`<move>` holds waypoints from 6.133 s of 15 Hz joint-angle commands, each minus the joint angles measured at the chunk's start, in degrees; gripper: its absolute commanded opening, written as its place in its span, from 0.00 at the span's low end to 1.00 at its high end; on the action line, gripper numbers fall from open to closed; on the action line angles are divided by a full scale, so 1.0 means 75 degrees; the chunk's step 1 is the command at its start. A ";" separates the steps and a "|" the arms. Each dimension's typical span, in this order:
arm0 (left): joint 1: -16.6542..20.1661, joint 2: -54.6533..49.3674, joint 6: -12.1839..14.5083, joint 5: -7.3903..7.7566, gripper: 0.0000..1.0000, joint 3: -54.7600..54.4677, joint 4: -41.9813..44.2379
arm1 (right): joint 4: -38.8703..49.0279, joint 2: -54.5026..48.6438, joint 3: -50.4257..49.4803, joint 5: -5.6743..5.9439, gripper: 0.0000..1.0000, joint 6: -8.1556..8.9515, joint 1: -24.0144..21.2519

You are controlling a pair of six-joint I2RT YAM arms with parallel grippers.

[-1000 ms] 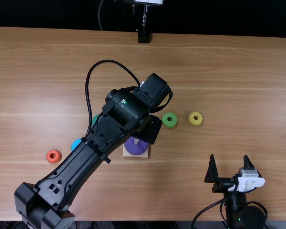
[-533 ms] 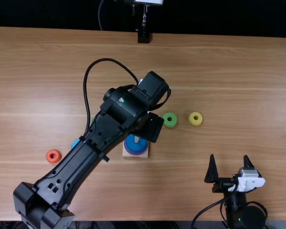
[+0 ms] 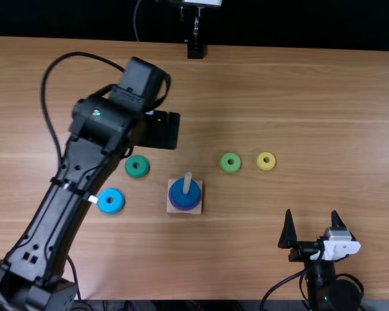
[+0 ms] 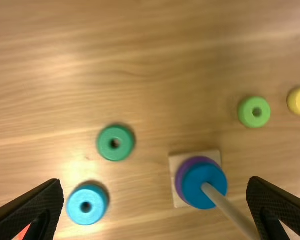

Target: Build the Hanoi tower: stack the rings onto the peg from bottom to top in this color order: purple, dark blue, light blue, dark green, light green, yellow, orange.

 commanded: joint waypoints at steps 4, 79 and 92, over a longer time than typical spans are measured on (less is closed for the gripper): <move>0.1060 -0.1308 0.1307 -0.0147 1.00 -0.1754 0.0206 | 0.0054 -0.0098 -0.0114 -0.0060 1.00 0.0020 -0.0073; 0.1342 -0.0815 0.2868 -0.0048 1.00 -0.7836 0.4143 | 0.0054 -0.0098 -0.0114 -0.0060 1.00 0.0020 -0.0073; 0.1259 -0.0897 0.2798 -0.0147 0.00 -0.6301 0.3665 | 0.0054 -0.0098 -0.0114 -0.0060 1.00 0.0006 -0.0073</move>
